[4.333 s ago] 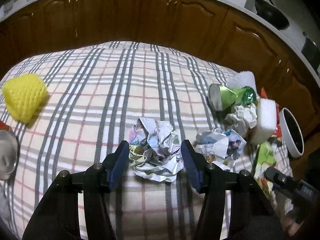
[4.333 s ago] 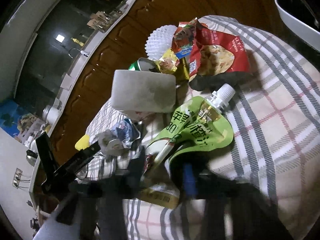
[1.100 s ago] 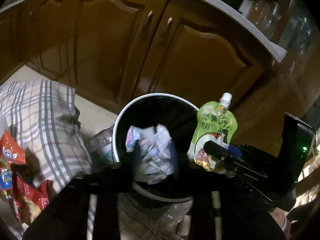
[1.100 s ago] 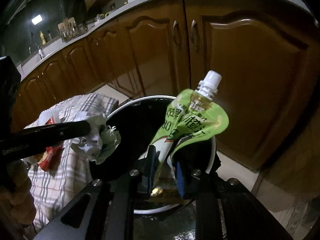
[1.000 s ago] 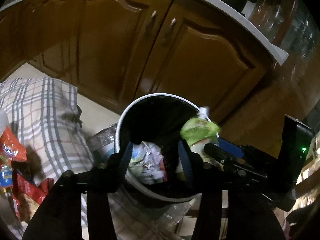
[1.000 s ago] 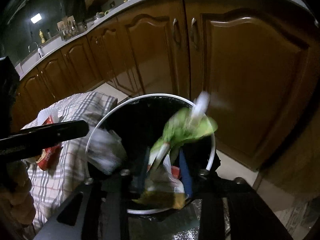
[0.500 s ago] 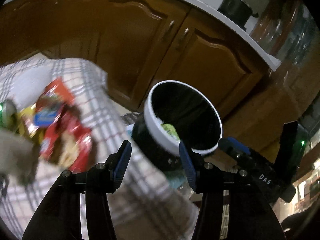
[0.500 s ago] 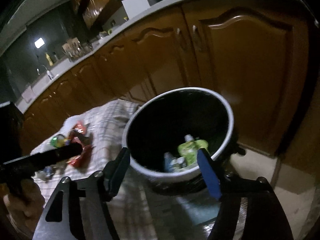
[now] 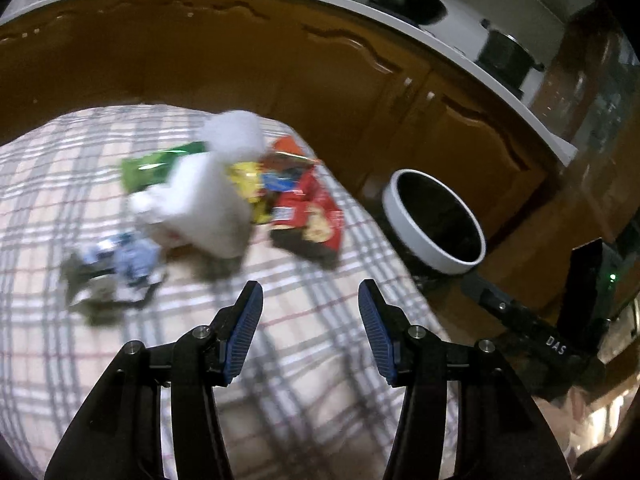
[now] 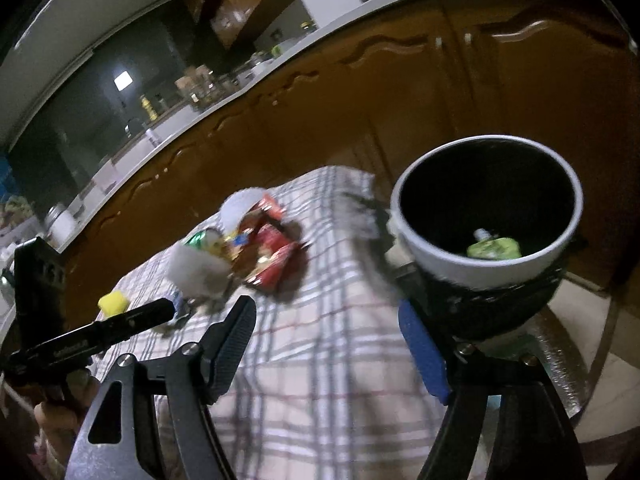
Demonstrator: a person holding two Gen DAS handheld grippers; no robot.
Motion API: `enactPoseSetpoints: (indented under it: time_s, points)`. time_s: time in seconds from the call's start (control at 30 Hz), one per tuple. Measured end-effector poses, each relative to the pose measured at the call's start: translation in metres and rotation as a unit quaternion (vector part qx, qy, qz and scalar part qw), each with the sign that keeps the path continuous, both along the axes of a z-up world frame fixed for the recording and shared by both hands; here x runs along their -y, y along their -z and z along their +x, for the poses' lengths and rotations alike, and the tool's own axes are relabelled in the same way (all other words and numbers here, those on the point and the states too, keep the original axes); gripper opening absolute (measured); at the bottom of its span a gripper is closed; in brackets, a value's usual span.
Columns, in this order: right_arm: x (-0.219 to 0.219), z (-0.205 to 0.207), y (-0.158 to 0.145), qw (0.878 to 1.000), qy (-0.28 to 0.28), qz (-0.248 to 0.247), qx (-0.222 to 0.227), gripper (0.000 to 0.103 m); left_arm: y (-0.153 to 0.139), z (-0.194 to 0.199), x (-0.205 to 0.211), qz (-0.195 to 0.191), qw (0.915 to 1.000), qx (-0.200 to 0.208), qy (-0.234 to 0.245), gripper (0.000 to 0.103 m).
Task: Collect trash
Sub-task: 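Move both open tools back over the table trash, then grasp crumpled paper with the left tool while the right tool grasps a red snack bag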
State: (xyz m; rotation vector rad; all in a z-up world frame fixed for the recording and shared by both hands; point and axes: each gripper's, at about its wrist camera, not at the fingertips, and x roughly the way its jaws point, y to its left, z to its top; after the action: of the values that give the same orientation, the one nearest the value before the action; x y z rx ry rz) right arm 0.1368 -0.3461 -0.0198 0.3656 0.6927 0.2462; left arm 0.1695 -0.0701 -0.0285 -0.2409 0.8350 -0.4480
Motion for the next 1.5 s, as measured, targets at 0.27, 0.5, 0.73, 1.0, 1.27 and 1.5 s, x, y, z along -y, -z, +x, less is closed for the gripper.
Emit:
enactPoseSetpoints:
  time_s: [0.27,0.5,0.73,1.0,1.27,1.5]
  points:
    - [-0.035,0.005,0.004,1.0,-0.029,-0.001,-0.009,0.076,0.0,-0.013,-0.045,-0.004,0.9989,0.005,-0.047,0.05]
    - [-0.052,0.007,0.007,0.999,-0.038,0.003,-0.01,0.076,0.005,-0.022,-0.073,-0.005,0.997,0.006,-0.077,0.05]
    - [-0.066,0.016,0.011,0.999,-0.046,0.013,-0.015,0.076,0.012,-0.015,-0.101,0.001,0.9941,-0.002,-0.109,0.05]
    - [-0.073,0.037,0.015,0.998,-0.055,0.016,-0.025,0.076,0.022,0.006,-0.117,0.023,0.9917,-0.01,-0.126,0.05]
    - [-0.071,0.06,0.019,0.998,-0.044,0.016,-0.037,0.075,0.035,0.025,-0.117,0.033,0.9914,-0.024,-0.124,0.05]
    - [-0.066,0.086,0.027,0.997,-0.035,0.027,-0.057,0.067,0.041,0.039,-0.116,0.033,0.9921,-0.033,-0.116,0.05]
